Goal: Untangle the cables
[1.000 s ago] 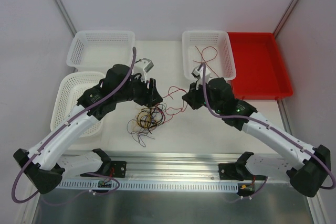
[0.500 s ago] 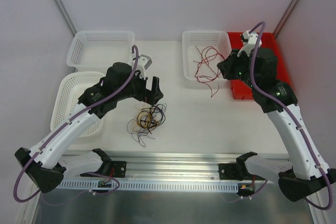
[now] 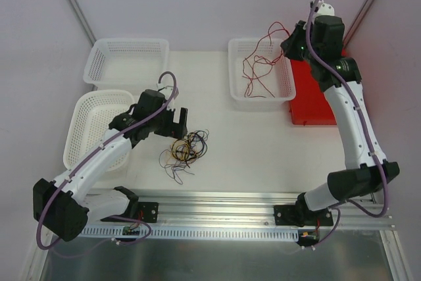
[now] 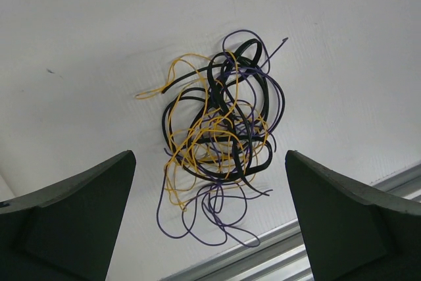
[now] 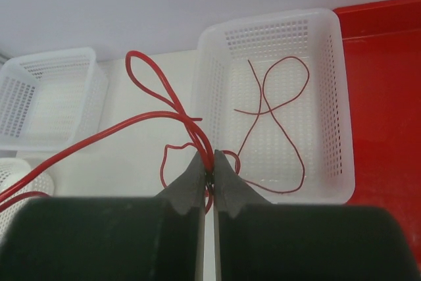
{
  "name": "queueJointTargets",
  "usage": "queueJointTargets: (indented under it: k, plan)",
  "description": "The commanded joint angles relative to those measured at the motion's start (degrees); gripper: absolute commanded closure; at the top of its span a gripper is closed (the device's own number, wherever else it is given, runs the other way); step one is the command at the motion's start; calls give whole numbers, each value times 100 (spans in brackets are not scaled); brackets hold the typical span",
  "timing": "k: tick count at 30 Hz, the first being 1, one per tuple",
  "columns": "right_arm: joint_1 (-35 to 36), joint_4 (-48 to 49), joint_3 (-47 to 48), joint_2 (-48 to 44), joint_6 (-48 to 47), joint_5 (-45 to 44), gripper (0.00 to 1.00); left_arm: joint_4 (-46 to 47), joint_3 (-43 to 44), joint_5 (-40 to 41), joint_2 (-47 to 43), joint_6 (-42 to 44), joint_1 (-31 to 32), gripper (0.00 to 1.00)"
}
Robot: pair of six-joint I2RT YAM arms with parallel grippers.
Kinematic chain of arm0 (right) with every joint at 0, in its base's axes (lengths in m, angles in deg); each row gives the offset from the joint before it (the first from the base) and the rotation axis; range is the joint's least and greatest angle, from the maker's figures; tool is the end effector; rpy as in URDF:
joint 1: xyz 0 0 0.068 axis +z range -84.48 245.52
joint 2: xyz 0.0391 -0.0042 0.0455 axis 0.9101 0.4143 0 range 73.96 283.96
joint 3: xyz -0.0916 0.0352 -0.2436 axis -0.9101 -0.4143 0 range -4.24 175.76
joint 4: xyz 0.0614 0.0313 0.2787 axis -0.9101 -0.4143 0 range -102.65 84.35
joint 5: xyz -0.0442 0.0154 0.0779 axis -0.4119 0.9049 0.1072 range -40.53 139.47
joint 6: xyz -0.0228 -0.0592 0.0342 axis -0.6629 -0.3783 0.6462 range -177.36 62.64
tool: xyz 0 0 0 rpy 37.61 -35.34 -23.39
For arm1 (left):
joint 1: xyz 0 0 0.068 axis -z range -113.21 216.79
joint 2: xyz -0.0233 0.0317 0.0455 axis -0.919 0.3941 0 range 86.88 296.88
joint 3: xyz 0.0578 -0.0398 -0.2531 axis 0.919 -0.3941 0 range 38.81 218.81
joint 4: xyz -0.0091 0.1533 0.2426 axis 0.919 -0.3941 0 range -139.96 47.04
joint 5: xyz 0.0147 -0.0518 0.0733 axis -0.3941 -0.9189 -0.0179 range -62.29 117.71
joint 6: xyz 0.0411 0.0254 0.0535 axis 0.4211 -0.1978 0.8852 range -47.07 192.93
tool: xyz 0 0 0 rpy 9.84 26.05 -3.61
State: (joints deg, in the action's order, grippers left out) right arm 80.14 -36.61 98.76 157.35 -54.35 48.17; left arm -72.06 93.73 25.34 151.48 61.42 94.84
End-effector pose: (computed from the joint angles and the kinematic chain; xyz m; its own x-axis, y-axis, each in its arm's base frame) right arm 0.3468 0.0891 0.4868 -0.2024 0.0014 -0.9793 -0.2206 0.9742 0.0469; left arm 0.2581 -0.1404 0.2721 -0.6412 0.1157 -0.7586 0.3779 0.9080 -0.1809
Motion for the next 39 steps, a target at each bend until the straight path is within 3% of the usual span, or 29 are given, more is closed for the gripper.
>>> queueJointTargets:
  k: [1,13,14,15,16,17,18,19,21,23,27,32,39]
  plan:
    - [-151,353,439,544,182,-19,99,133,-95,210,-237,139,-2,1]
    - [-556,714,668,3013,868,34,98,124,-174,439,-185,280,-19,1]
    - [-573,610,695,3120,912,42,93,124,-174,422,-167,289,-11,1]
    - [-617,522,765,3226,991,7,78,124,-174,422,-158,289,-10,1]
    - [-643,425,757,3270,1035,33,70,124,-174,413,-123,307,-10,1]
    - [-652,381,713,3236,1062,51,62,107,-174,404,-114,316,-10,1]
    - [-653,406,547,3175,1027,34,44,107,-174,404,-97,316,-10,1]
    - [-653,494,433,3078,1001,42,36,98,-174,395,-88,316,-19,1]
    - [-653,530,265,2727,843,86,22,89,-174,360,-70,316,-19,1]
    - [-653,512,54,2350,632,321,16,80,-165,351,-53,298,-11,1]
    - [-583,407,-455,1595,290,534,9,71,-157,299,-61,272,-10,1]
    - [-363,432,-1551,601,95,1086,9,45,-157,307,-9,193,-10,1]
    - [654,714,-3134,-464,183,1343,9,-104,-139,272,167,-325,-10,2]
